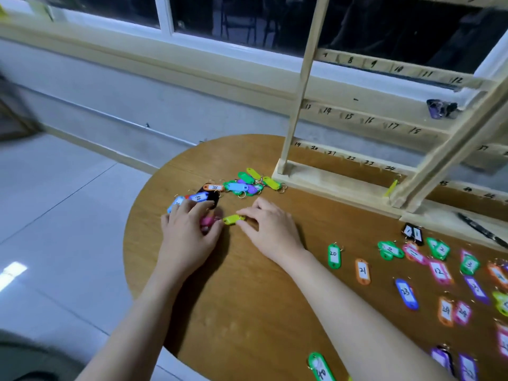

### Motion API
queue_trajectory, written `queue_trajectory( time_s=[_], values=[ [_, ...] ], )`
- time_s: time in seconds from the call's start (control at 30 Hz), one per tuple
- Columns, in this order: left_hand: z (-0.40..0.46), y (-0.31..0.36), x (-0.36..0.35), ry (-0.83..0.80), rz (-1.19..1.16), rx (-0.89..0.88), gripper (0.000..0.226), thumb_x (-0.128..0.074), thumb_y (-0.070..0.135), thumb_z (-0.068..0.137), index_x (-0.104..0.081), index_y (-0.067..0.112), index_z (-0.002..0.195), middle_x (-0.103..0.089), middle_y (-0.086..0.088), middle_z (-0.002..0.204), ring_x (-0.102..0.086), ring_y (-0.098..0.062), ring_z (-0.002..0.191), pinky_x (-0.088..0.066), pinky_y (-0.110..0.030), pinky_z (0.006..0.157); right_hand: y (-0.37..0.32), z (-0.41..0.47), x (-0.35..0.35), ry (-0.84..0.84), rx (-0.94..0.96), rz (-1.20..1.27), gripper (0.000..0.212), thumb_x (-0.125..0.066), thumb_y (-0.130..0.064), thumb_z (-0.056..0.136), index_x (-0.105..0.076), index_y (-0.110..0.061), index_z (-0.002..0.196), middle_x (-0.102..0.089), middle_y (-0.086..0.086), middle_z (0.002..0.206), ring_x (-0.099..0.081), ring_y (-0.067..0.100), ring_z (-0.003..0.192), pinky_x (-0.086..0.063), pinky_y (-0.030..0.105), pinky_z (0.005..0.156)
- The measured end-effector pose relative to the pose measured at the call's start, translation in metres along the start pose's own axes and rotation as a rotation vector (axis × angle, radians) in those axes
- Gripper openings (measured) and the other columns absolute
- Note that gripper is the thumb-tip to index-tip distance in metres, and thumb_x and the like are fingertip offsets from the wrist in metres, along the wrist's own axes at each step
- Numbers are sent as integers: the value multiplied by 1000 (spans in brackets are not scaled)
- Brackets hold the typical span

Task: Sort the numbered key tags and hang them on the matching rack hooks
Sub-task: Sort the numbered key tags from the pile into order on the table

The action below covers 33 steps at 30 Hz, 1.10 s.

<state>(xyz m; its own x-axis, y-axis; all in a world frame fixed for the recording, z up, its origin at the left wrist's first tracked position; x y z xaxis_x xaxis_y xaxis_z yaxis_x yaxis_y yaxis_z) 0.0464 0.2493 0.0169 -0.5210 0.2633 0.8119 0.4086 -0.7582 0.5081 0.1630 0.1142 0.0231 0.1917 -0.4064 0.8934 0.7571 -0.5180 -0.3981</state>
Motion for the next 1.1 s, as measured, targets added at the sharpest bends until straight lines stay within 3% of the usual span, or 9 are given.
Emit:
queue_trajectory(
  time_s=[0.2,0.37,0.5,0.67,0.8,0.87,1.0,1.1],
  values=[
    [-3,-3,10,15,-193,3,41,-63,50,78,-70,35,116,-60,17,114,-48,-3,118,-21,-30,88,11,-2,2,107,-41,73,26,-50,-32,105,-73,-20,102,-67,-6,94,-62,16,86,-44,33,68],
    [-1,-2,5,-18,-63,-36,30,-60,50,80,-72,38,104,-59,21,101,-50,-9,104,-20,-32,83,20,1,6,144,-154,189,20,-51,-30,102,-66,-24,90,-68,-8,78,-61,19,74,-47,35,64],
    [1,-3,3,-24,-52,-16,1,-70,40,88,-70,39,89,-58,20,93,-50,-11,100,-20,-33,81,25,2,5,172,-180,289,13,-57,-26,98,-63,-25,87,-67,-9,71,-61,16,67,-49,34,62],
    [2,-4,9,26,-193,10,5,-71,36,91,-74,40,89,-67,18,97,-58,-7,96,-21,-34,79,25,1,5,162,-172,348,10,-61,-24,95,-57,-25,85,-59,-13,64,-57,8,61,-45,29,57],
    [1,-5,13,45,-401,27,17,-67,40,90,-67,54,81,-67,23,93,-60,2,85,-44,-52,91,25,-1,8,205,-167,354,18,-64,-26,93,-52,-25,79,-57,-20,57,-53,8,56,-35,22,51],
    [1,-2,14,40,-427,30,15,-63,45,89,-67,56,79,-67,27,95,-62,1,87,-46,-58,93,27,-2,9,229,-180,372,20,-66,-25,92,-53,-22,77,-56,-14,55,-54,9,57,-39,26,52],
    [-1,3,12,17,-461,-20,11,-64,39,92,-72,47,91,-69,23,96,-63,-4,88,-47,-50,93,35,-1,8,243,-227,462,21,-68,-22,93,-52,-20,79,-69,-2,71,-59,15,60,-49,38,55],
    [-1,6,12,-6,-464,-26,8,-66,49,87,-73,47,88,-70,23,95,-62,-5,86,-49,-39,89,34,0,10,261,-237,517,20,-68,-14,91,-53,-21,80,-62,-6,66,-53,7,53,-45,31,52]
  ],
)
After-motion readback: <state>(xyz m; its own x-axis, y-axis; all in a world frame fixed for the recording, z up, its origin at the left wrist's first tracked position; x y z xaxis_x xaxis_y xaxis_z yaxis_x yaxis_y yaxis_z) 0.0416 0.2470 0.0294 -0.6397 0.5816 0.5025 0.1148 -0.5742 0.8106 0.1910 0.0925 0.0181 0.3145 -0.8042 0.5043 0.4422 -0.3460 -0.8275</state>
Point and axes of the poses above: each hand's wrist, its own z-axis towards the middle knuckle, its own x-axis out of the back of the hand, y = z × x, the point moved 7 cm from there along z, towards the middle knuckle
